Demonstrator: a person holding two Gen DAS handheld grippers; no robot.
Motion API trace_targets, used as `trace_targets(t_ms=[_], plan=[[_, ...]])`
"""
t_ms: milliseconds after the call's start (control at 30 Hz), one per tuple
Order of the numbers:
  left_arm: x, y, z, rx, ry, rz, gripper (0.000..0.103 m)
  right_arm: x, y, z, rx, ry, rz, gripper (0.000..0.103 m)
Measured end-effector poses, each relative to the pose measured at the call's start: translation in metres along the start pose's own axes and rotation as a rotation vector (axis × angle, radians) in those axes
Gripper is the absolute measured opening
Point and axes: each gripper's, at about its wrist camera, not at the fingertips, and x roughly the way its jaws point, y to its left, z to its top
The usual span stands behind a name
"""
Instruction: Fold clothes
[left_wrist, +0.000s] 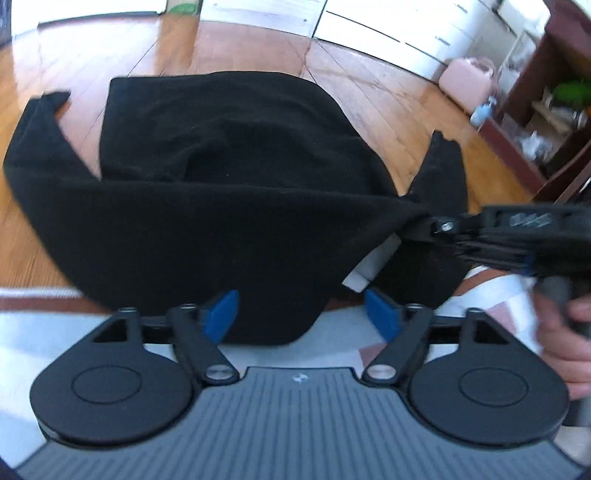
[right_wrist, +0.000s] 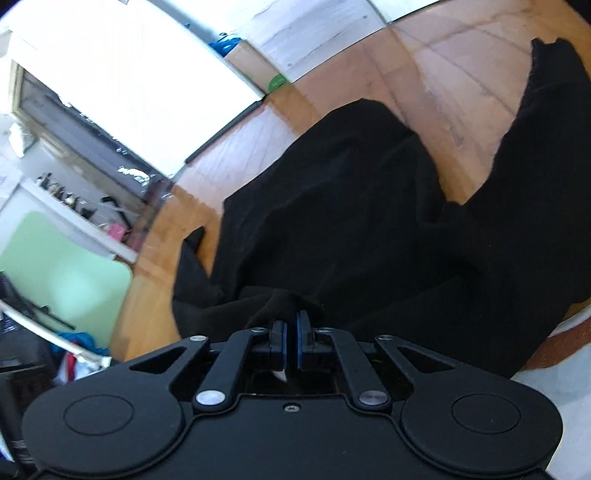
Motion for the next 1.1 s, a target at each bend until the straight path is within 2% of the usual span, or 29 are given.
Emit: trace_targets(t_ms=[67, 100, 133, 167, 200, 333, 400, 433, 467, 500, 533, 600, 633, 700, 733, 800, 833, 900, 1000, 1033, 1100], plan=[[0.013, -0.001, -0.001, 0.037, 0.009, 0.095, 0.08, -0.002, 0.004, 0.001, -0.031, 0.012, 0.039, 0.005], [0.016, 0.004, 0.001, 0.033, 0.002, 0.136, 0.063, -0.003, 0.007, 0.001, -0.052, 0.02, 0.055, 0.005], [0.018, 0.009, 0.003, 0.027, -0.005, 0.174, 0.031, -0.003, 0.01, 0.002, -0.074, 0.028, 0.071, 0.005], [0.014, 0.015, 0.006, 0.002, -0.013, 0.171, 0.017, -0.009, 0.016, -0.001, -0.111, 0.038, 0.074, 0.005], [0.007, 0.021, 0.011, -0.021, -0.03, 0.165, 0.011, -0.009, 0.022, -0.002, -0.157, 0.048, 0.056, 0.005], [-0.039, 0.011, 0.012, 0.01, -0.16, 0.219, 0.01, -0.006, 0.053, -0.016, -0.361, 0.101, -0.114, 0.005], [-0.061, 0.004, 0.011, 0.032, -0.223, 0.243, 0.01, 0.002, 0.069, -0.024, -0.423, 0.11, -0.243, 0.006], [-0.071, 0.001, 0.01, 0.043, -0.252, 0.255, 0.01, 0.008, 0.076, -0.031, -0.45, 0.102, -0.338, 0.007], [-0.073, 0.0, 0.009, 0.055, -0.265, 0.273, 0.01, 0.016, 0.08, -0.037, -0.468, 0.097, -0.453, 0.019], [-0.075, -0.002, 0.008, 0.065, -0.278, 0.291, 0.01, 0.024, 0.083, -0.043, -0.466, 0.089, -0.558, 0.041], [-0.078, -0.001, 0.009, 0.063, -0.286, 0.295, 0.01, 0.031, 0.083, -0.047, -0.44, 0.081, -0.61, 0.042], [-0.087, 0.006, 0.011, 0.022, -0.308, 0.294, 0.01, 0.04, 0.076, -0.051, -0.334, 0.083, -0.656, 0.042], [-0.091, 0.01, 0.011, -0.007, -0.319, 0.292, 0.01, 0.041, 0.071, -0.051, -0.271, 0.072, -0.679, 0.05], [-0.101, 0.02, 0.011, -0.067, -0.345, 0.293, 0.01, 0.038, 0.059, -0.052, -0.127, 0.058, -0.76, 0.058], [-0.103, 0.021, 0.011, -0.093, -0.362, 0.299, 0.01, 0.035, 0.054, -0.053, -0.064, 0.057, -0.787, 0.058], [-0.107, 0.025, 0.013, -0.134, -0.386, 0.306, 0.01, 0.021, 0.039, -0.049, 0.051, 0.062, -0.784, 0.055], [-0.108, 0.03, 0.014, -0.152, -0.384, 0.297, 0.01, 0.009, 0.034, -0.044, 0.096, 0.03, -0.767, 0.035], [-0.11, 0.039, 0.012, -0.192, -0.372, 0.257, 0.01, -0.019, 0.031, -0.03, 0.098, -0.078, -0.731, 0.007], [-0.106, 0.05, 0.008, -0.251, -0.333, 0.171, 0.01, -0.054, 0.042, -0.019, -0.021, -0.161, -0.698, 0.008], [-0.102, 0.054, 0.007, -0.267, -0.323, 0.148, 0.01, -0.061, 0.046, -0.021, -0.051, -0.152, -0.666, 0.01], [-0.096, 0.061, 0.007, -0.298, -0.308, 0.108, 0.01, -0.068, 0.05, -0.03, -0.071, -0.099, -0.55, 0.016]])
